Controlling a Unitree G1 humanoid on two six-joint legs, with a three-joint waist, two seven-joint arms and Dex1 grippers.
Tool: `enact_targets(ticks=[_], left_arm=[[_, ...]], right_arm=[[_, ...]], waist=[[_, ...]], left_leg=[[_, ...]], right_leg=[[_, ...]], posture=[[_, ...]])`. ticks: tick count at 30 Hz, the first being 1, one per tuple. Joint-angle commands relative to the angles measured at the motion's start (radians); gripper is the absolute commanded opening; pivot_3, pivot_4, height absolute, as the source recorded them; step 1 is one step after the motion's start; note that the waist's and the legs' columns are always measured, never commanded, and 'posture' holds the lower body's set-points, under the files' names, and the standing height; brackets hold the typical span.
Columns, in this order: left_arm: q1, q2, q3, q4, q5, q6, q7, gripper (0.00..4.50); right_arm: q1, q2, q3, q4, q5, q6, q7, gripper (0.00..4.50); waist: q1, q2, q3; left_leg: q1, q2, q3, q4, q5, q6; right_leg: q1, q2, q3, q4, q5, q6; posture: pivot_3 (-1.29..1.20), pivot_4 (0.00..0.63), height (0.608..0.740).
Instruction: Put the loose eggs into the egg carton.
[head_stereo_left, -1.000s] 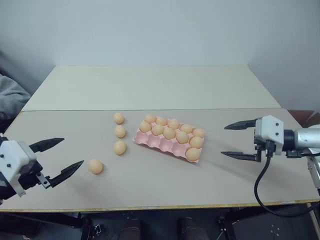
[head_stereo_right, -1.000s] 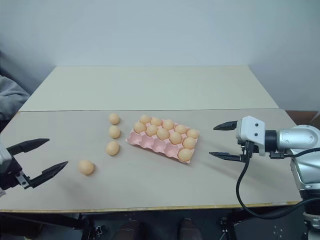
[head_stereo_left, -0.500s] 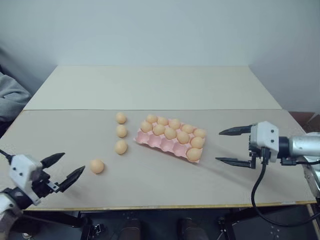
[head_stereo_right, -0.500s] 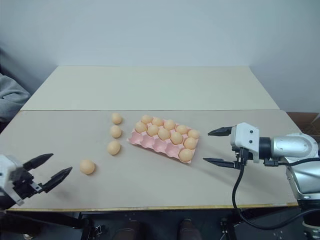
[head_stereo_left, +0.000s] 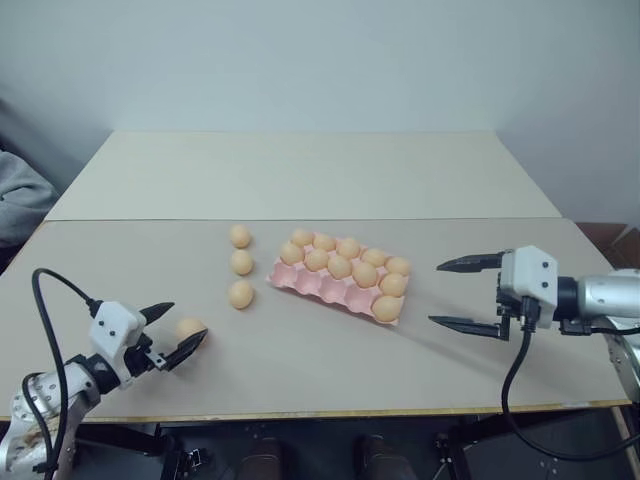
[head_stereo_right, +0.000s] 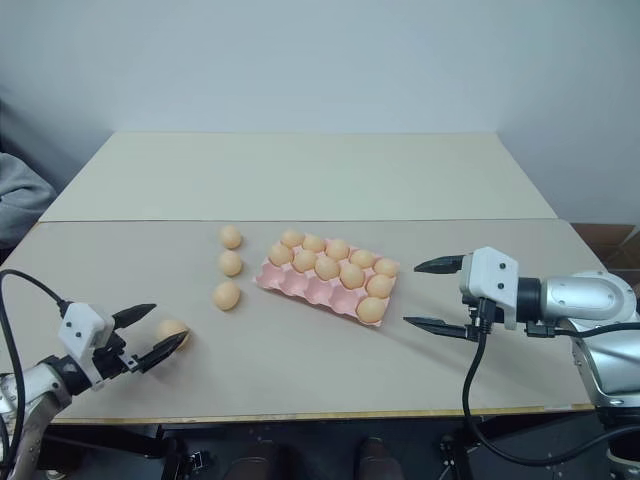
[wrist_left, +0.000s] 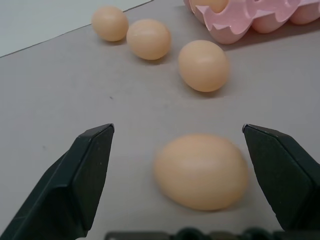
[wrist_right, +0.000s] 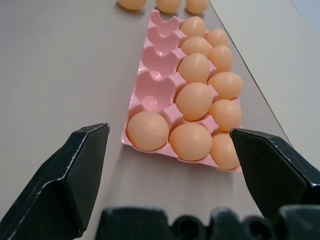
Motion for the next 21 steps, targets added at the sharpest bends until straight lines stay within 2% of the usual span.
enact_targets(ticks=[1,8,11,15,19,21], left_arm=[[-0.017,0.013,-0.047,0.026,0.035,-0.031,-0.006,4.49],[-0.034,0.017,-0.084,0.066,0.059,-0.030,0.003,4.49],[-0.048,0.017,-0.098,0.086,0.067,-0.039,0.002,3.87],[-0.056,0.023,-0.113,0.091,0.069,-0.034,-0.006,2.61],[-0.049,0.023,-0.112,0.075,0.079,-0.040,0.008,2.56],[-0.036,0.026,-0.087,0.034,0.035,-0.022,-0.011,2.56]], right_arm=[[0.003,-0.026,-0.047,-0.034,0.013,0.007,-0.007,4.50],[0.012,-0.036,-0.061,-0.040,0.011,0.012,-0.015,4.50],[0.020,-0.040,-0.065,-0.046,0.014,0.015,-0.015,4.50],[0.027,-0.046,-0.076,-0.052,0.018,0.018,-0.010,4.50],[0.046,-0.052,-0.089,-0.061,0.022,0.018,-0.006,4.50],[0.063,-0.057,-0.100,-0.074,0.030,0.024,0.002,4.50]], waist=[[0.000,0.000,0.000],[-0.001,0.000,0.000],[0.000,0.000,0.000],[0.000,0.000,0.000],[0.000,0.000,0.000],[0.000,0.000,0.000]], left_leg=[[0.000,0.000,0.000,0.000,0.000,0.000],[0.000,0.001,0.000,0.000,0.000,0.000],[0.000,0.000,0.000,0.000,0.000,0.000],[0.000,0.000,0.000,0.000,0.000,0.000],[0.000,0.000,0.000,0.000,0.000,0.000],[0.000,0.000,0.000,0.000,0.000,0.000]], right_leg=[[0.000,0.000,0.000,0.000,0.000,0.000],[0.000,0.000,0.000,0.000,0.000,0.000],[0.000,0.000,0.000,0.000,0.000,0.000],[0.000,0.000,0.000,0.000,0.001,0.000],[0.000,0.000,0.000,0.000,0.001,0.000],[0.000,0.000,0.000,0.000,0.001,0.000]], posture=[[0.00,0.150,0.740],[0.00,0.150,0.740],[0.00,0.150,0.740],[0.00,0.150,0.740],[0.00,0.150,0.740],[0.00,0.150,0.740]])
